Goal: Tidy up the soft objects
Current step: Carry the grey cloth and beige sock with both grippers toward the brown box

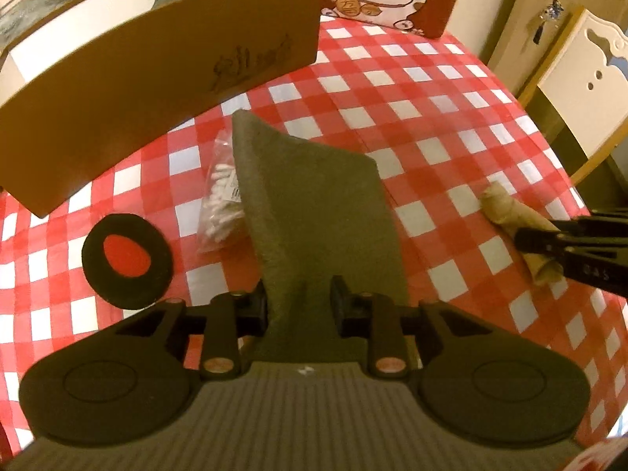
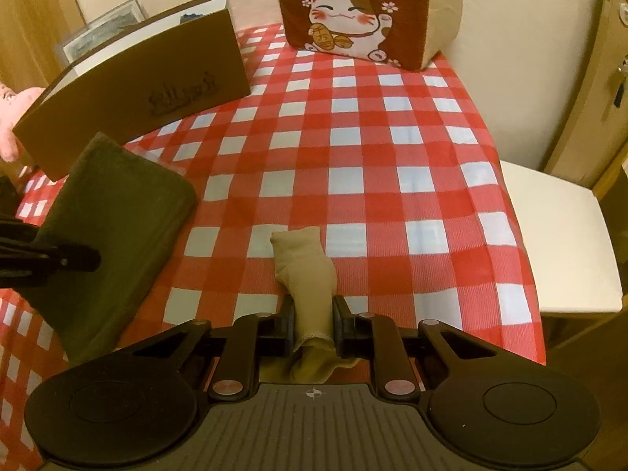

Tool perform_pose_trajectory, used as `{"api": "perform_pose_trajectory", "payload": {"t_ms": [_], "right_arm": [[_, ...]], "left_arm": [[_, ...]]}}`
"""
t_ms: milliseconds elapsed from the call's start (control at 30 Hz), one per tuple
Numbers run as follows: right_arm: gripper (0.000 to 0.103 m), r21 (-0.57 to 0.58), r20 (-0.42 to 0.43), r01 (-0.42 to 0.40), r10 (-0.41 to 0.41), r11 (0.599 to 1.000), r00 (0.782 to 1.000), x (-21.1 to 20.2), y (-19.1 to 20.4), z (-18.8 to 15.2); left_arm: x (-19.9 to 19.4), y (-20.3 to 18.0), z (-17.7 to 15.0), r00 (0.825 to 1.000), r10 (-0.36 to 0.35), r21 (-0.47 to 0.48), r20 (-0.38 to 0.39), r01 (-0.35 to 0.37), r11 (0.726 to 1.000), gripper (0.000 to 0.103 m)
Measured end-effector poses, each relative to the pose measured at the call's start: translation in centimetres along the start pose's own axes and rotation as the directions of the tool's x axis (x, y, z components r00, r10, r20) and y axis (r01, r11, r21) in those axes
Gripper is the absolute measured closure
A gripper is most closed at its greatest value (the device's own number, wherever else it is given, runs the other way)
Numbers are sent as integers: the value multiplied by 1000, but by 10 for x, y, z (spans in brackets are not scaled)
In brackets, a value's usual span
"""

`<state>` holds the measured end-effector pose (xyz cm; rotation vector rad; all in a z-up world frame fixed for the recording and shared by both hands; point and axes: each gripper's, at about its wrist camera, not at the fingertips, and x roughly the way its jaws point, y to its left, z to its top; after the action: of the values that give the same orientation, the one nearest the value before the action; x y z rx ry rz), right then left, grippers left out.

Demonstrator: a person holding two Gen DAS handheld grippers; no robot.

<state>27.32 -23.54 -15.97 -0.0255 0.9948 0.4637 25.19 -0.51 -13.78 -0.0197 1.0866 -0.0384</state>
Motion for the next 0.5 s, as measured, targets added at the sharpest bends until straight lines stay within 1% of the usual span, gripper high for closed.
{"api": "perform_pose_trajectory", "payload": {"t_ms": [67, 100, 133, 167, 200, 333, 500], "right_arm": [[84, 0, 2, -4, 4, 1000, 1000, -1, 0, -1], [84, 1, 3, -5, 5, 1000, 1000, -1, 0, -1], [84, 1, 3, -5, 5, 1000, 1000, -1, 0, -1], [84, -1, 3, -5, 5, 1000, 1000, -1, 0, 0], [84, -1, 3, -5, 5, 1000, 1000, 0, 0, 0], [84, 6, 6, -10, 10, 1000, 1000, -2, 0, -1], [86, 6, 5, -11, 11, 1000, 1000, -1, -1, -1]], "left_arm": [[3, 1, 2, 1000, -9, -6, -3, 9, 1000, 78], [5, 1, 4, 1000, -12, -4, -7, 12, 1000, 80], [4, -1, 4, 1000, -11, 3, -5, 11, 1000, 90], [3, -2, 4, 1000, -7, 12, -1, 7, 1000, 95], [2, -3, 4, 1000, -10, 20, 5, 9, 1000, 97], [-7, -2, 3, 1000, -18, 9, 23, 18, 1000, 98], [-24, -3, 3, 997, -47, 6, 58, 47, 999, 98]]}}
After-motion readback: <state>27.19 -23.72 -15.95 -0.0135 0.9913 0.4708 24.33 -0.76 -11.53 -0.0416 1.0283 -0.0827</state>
